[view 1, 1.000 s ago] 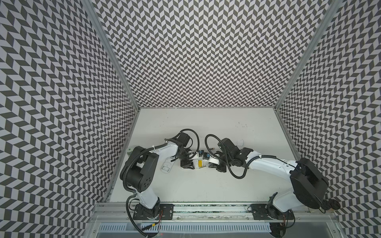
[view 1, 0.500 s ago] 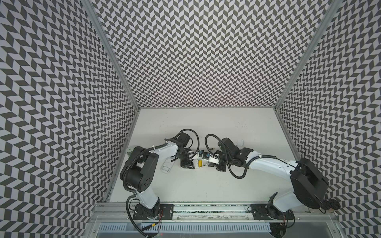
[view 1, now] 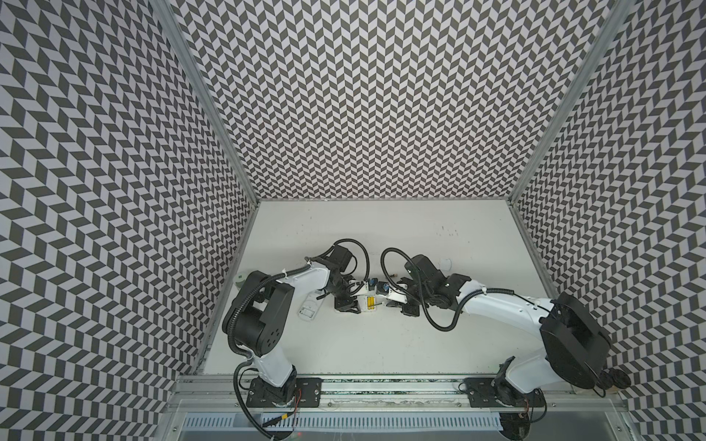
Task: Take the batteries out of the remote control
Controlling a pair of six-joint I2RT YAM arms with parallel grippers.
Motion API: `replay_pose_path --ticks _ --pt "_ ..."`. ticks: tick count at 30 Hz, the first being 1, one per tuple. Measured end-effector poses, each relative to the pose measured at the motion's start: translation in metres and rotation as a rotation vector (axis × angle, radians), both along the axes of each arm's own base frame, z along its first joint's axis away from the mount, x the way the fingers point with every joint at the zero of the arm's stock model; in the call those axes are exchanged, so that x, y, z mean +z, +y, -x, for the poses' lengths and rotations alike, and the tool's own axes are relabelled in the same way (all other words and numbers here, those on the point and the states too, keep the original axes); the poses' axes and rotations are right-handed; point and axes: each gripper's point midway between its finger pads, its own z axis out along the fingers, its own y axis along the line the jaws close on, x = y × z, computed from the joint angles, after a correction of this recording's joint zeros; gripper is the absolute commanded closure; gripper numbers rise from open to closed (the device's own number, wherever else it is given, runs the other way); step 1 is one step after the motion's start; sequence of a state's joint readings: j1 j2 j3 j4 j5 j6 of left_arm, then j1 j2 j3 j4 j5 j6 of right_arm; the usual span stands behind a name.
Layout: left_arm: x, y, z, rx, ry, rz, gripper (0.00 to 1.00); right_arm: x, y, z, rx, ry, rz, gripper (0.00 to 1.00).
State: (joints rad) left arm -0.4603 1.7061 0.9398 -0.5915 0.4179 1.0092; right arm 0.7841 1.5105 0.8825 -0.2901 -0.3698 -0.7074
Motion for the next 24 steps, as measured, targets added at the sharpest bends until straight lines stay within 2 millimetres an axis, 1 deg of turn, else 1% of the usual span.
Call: replay_pose_path --ticks 5,24 --pt "0.0000 0.0000 0.0000 0.000 0.000 0.000 0.57 -0.0023 0.0001 0.0051 0.020 0.014 -0.005 1.00" --pt "0.0000 -0.0001 0.0000 0.000 0.000 0.000 0.57 -0.0037 -0.0016 0.0024 0.005 0.002 0.009 1.00"
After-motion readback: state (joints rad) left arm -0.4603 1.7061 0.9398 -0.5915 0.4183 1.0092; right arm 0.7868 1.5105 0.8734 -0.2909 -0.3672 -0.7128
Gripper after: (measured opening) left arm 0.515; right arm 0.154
